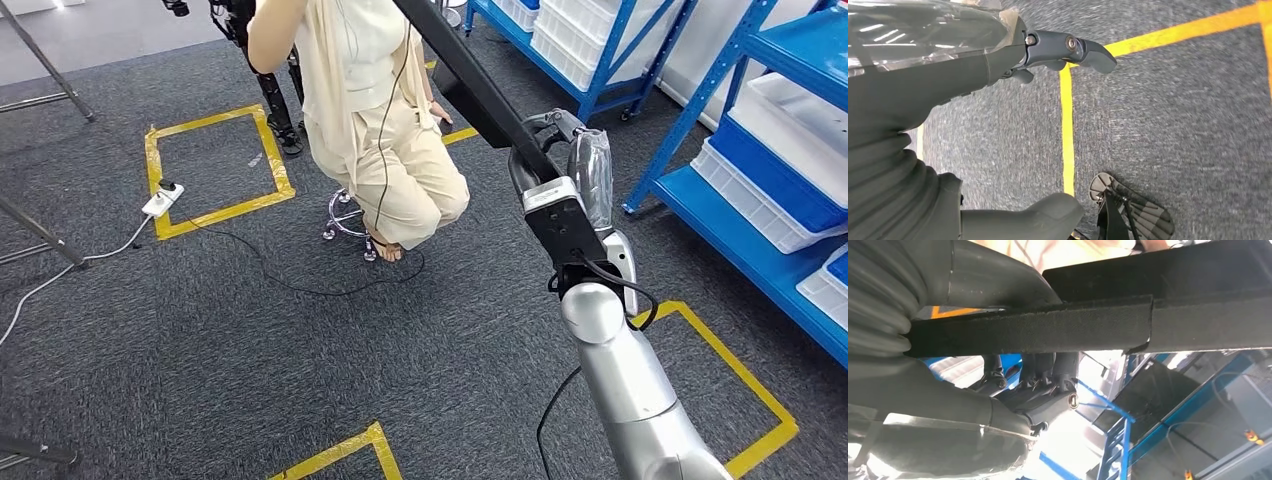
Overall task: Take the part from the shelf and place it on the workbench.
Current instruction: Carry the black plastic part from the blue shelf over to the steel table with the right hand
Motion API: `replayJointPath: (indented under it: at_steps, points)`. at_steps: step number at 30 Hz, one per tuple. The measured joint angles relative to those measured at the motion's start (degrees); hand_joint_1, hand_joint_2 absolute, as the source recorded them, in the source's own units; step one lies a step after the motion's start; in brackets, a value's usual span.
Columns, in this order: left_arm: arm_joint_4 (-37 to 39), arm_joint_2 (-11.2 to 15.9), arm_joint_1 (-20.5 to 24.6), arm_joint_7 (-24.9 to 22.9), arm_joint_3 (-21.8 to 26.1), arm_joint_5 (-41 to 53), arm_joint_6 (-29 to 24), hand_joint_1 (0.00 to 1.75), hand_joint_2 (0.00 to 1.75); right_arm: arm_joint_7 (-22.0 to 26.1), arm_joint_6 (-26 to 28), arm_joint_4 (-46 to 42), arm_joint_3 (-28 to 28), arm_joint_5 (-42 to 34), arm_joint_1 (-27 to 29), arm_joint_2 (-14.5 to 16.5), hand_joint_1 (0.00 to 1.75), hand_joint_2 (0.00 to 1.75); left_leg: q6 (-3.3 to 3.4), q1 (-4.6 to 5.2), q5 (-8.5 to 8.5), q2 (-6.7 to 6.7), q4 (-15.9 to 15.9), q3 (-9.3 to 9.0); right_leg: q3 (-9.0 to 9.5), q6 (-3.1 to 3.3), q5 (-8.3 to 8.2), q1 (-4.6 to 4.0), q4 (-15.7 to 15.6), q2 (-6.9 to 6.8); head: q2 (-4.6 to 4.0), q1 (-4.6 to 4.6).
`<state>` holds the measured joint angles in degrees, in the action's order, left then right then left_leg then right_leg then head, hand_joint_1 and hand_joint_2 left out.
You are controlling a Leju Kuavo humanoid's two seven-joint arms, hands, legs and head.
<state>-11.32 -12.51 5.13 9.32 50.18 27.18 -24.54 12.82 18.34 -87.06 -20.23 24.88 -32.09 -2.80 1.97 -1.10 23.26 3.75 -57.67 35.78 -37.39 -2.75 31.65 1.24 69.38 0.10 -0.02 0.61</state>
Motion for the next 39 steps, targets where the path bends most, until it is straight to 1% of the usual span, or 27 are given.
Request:
replayJointPath:
  at_steps: [1,2,4,6,8,9,11,12,13,14,15,17,19,21,22,23,24,26,27,28,29,30,32,33,35,37,39]
  points:
    - [0.0,0.0,0.0,0.1,0.0,0.0,0.1,0.0,1.75,-0.1,0.0,0.0,0.0,0.1,-0.2,0.1,1.75,1.75,-0.27,-0.07,0.01,0.57,-0.2,0.08,2.04,-0.62,-1.62,0.41,-4.3,0.63,0.0,0.02]
    - [0.0,0.0,0.0,0.2,0.0,0.0,0.2,0.0,1.75,-0.2,0.0,0.0,-0.1,0.2,-0.4,0.1,1.75,1.75,-0.59,-0.05,0.04,1.04,-0.4,0.22,3.7,-0.88,-2.84,0.57,-7.8,1.25,0.0,0.07]
    - [0.0,0.1,0.0,0.3,0.0,0.0,0.5,0.0,1.75,-0.5,0.0,0.1,-0.1,0.5,-0.7,0.5,1.75,1.75,-1.37,0.05,-0.08,1.69,-0.5,0.66,4.92,-0.28,-3.74,0.47,-10.4,1.89,0.0,0.01]
    - [0.0,0.1,-0.2,0.4,0.0,0.0,0.6,0.0,1.75,-0.7,0.0,0.1,-0.2,0.7,-0.8,0.8,1.75,1.75,-2.01,-0.11,-0.28,2.08,-0.5,1.02,4.86,0.88,-4.11,0.28,-10.4,1.12,0.0,-0.14]
    - [0.0,0.1,-0.2,0.4,0.0,0.0,0.8,0.0,1.75,-0.8,0.0,0.1,-0.2,0.8,-1.0,1.2,1.75,1.75,-2.38,-0.21,0.96,0.51,-2.4,1.99,4.84,1.85,-4.38,0.32,-10.5,0.39,0.0,-0.37]
    - [0.0,0.1,-0.2,0.5,0.0,0.0,0.9,0.0,1.75,-0.8,0.0,0.1,-0.2,0.8,-1.0,1.4,1.75,1.75,-2.51,-0.21,2.5,-0.83,-5.0,3.17,4.84,2.34,-4.45,0.27,-10.6,-0.01,0.0,-0.52]
    - [0.0,0.1,-0.2,0.5,0.1,-0.1,1.0,0.0,1.75,-0.8,-0.1,0.1,-0.2,0.8,-1.1,1.6,1.75,1.75,-2.67,-0.1,6.31,-2.97,-12.8,6.79,4.78,3.01,-4.39,-0.29,-10.6,-0.96,0.0,-0.83]
    - [0.0,0.1,-0.2,0.5,0.1,-0.2,1.0,0.0,1.75,-0.8,-0.1,0.2,-0.2,0.8,-1.1,1.6,1.75,1.75,-2.66,-0.1,7.49,-3.29,-16.0,8.32,4.75,3.13,-4.36,-0.57,-10.6,-1.51,0.0,-0.82]
    - [0.0,0.1,-0.2,0.5,0.2,-0.2,1.0,0.0,1.75,-0.8,-0.2,0.3,-0.2,0.8,-1.1,1.7,1.75,1.75,-2.53,-0.08,7.69,-3.43,-17.5,8.95,4.72,3.18,-4.33,-0.84,-10.6,-2.08,0.0,-0.83]
    - [0.0,0.1,-0.2,0.5,0.2,-0.3,1.0,0.0,1.75,-0.8,-0.2,0.3,-0.2,0.8,-1.1,1.8,1.75,1.75,-2.28,-0.02,6.87,-3.55,-16.6,8.38,4.72,3.22,-4.3,-1.08,-10.5,-2.62,0.0,-0.83]
    - [0.0,0.1,-0.2,0.5,0.3,-0.4,1.0,0.0,1.75,-0.8,-0.2,0.3,-0.2,0.8,-1.1,1.8,1.75,1.75,-1.88,0.12,5.29,-3.86,-13.5,6.59,4.76,3.26,-4.27,-1.27,-10.5,-3.14,0.0,-0.82]
    - [0.0,0.2,-0.2,0.5,0.3,-0.4,1.0,0.0,1.75,-0.8,-0.2,0.3,-0.2,0.8,-1.3,1.9,1.75,1.75,-0.81,0.74,2.6,-5.73,-5.6,2.06,4.84,3.28,-4.16,-1.71,-10.5,-4.07,0.0,-0.76]
    - [0.0,0.2,-0.1,0.5,0.3,-0.5,1.0,0.0,1.75,-0.8,-0.2,0.3,-0.2,0.8,-1.4,1.9,1.75,1.75,-0.09,1.49,1.86,-6.9,-1.8,0.08,4.82,3.15,-4.05,-1.89,-10.5,-4.93,0.0,-0.73]
    - [0.0,0.2,-0.1,0.5,0.4,-0.7,1.0,0.0,1.75,-0.7,-0.4,0.3,-0.2,0.7,-1.5,2.1,1.75,1.75,0.28,1.73,1.6,-6.06,-1.2,0.05,4.8,2.87,-3.91,-1.96,-10.6,-5.83,0.0,-0.74]
    - [0.0,0.2,-0.1,0.5,0.4,-0.9,0.8,0.0,1.75,-0.6,-0.7,0.4,-0.2,0.5,-1.6,2.2,1.75,1.75,0.47,1.6,1.29,-5.57,-0.8,-0.17,4.7,2.69,-3.68,-1.97,-10.4,-5.76,0.0,-0.72]
    - [0.0,0.1,-0.1,0.5,0.4,-1.1,0.7,0.0,1.75,-0.4,-0.9,0.5,-0.2,0.3,-1.8,2.3,1.75,1.75,0.73,1.37,0.9,-5.1,-0.2,-0.49,4.3,2.58,-3.05,-1.94,-9.4,-4.96,0.0,-0.73]
    - [0.0,0.1,0.0,0.6,0.5,-1.3,0.5,0.0,1.75,0.0,-1.1,0.7,-0.2,0.0,-2.0,2.3,1.75,1.75,0.98,1.11,0.52,-4.59,0.4,-0.82,3.37,2.57,-1.98,-1.85,-7.4,-3.75,0.0,-0.69]
    - [0.0,0.0,0.1,0.7,0.8,-1.7,0.3,0.0,1.75,0.8,-1.2,1.6,-0.3,-0.3,-2.3,2.4,1.75,1.75,1.21,0.85,0.22,-3.49,0.7,-0.93,0.03,2.68,1.01,-1.32,-0.1,-1.16,0.0,-0.6]
    - [0.0,0.0,0.1,0.7,0.9,-1.8,0.2,0.0,1.75,1.2,-1.2,2.2,-0.3,-0.4,-2.4,2.4,1.75,1.75,1.19,0.81,0.2,-2.84,0.7,-0.89,-1.72,2.56,2.17,-1.1,3.4,-0.66,0.0,-0.53]
    - [0.0,0.0,0.1,0.8,1.1,-2.0,0.2,0.0,1.75,1.5,-1.2,2.9,-0.3,-0.5,-2.5,2.5,1.75,1.75,1.14,0.75,0.18,-2.11,0.7,-0.88,-2.8,2.21,2.58,-0.89,5.5,-0.47,0.0,-0.51]
    - [0.0,-0.1,0.1,0.8,1.3,-2.0,0.2,0.0,1.75,1.8,-1.2,3.5,-0.3,-0.7,-2.6,2.7,1.75,1.75,1.03,0.68,0.15,-1.36,0.7,-0.88,-2.78,1.61,1.98,-0.64,5.2,-0.39,0.0,-0.51]
    - [0.0,-0.1,0.1,0.8,1.4,-1.9,0.4,0.0,1.75,2.1,-1.2,4.1,-0.3,-0.8,-2.8,2.9,1.75,1.75,0.84,0.57,0.16,-0.63,0.6,-0.89,-1.59,0.86,0.47,-0.32,2.4,-0.22,0.0,-0.49]
    - [0.0,0.0,0.1,0.9,1.5,-1.1,1.2,0.0,1.75,2.8,-1.4,5.3,-0.4,-1.1,-3.6,3.2,1.75,1.75,0.14,0.45,0.34,0.71,0.1,-0.66,2.11,-0.48,-3.06,0.46,-5.9,1.22,0.0,-0.48]
    - [0.0,0.0,0.1,0.9,1.5,-0.5,1.4,0.0,1.75,3.2,-1.6,5.8,-0.4,-1.3,-4.1,3.5,1.75,1.75,-0.3,0.43,0.44,1.23,-0.2,-0.41,3.4,-0.67,-4.11,0.66,-8.7,1.87,0.0,-0.5]
    - [0.0,0.0,0.1,0.6,1.5,0.6,0.9,0.0,1.75,3.8,-2.1,7.2,-0.6,-1.7,-4.8,4.0,1.75,1.75,-1.16,0.3,0.4,2.02,-0.5,0.14,4.08,-0.18,-4.59,0.41,-10.3,2.23,0.0,-0.59]
    - [0.0,0.0,-0.1,0.0,1.4,1.0,0.0,0.0,1.75,4.1,-2.4,8.4,-0.9,-2.1,-5.5,4.7,1.75,1.75,-1.78,-0.08,0.32,2.23,-0.5,0.49,4.09,0.64,-4.94,0.32,-10.4,1.43,0.0,-0.65]
    - [0.0,0.0,-0.2,-0.2,1.4,1.2,-0.4,0.0,1.75,4.3,-2.5,9.3,-1.2,-2.2,-6.3,5.4,1.75,1.75,-2.19,-0.12,1.97,0.23,-3.2,1.83,4.16,1.59,-5.18,0.41,-10.6,0.62,0.0,-1.07]
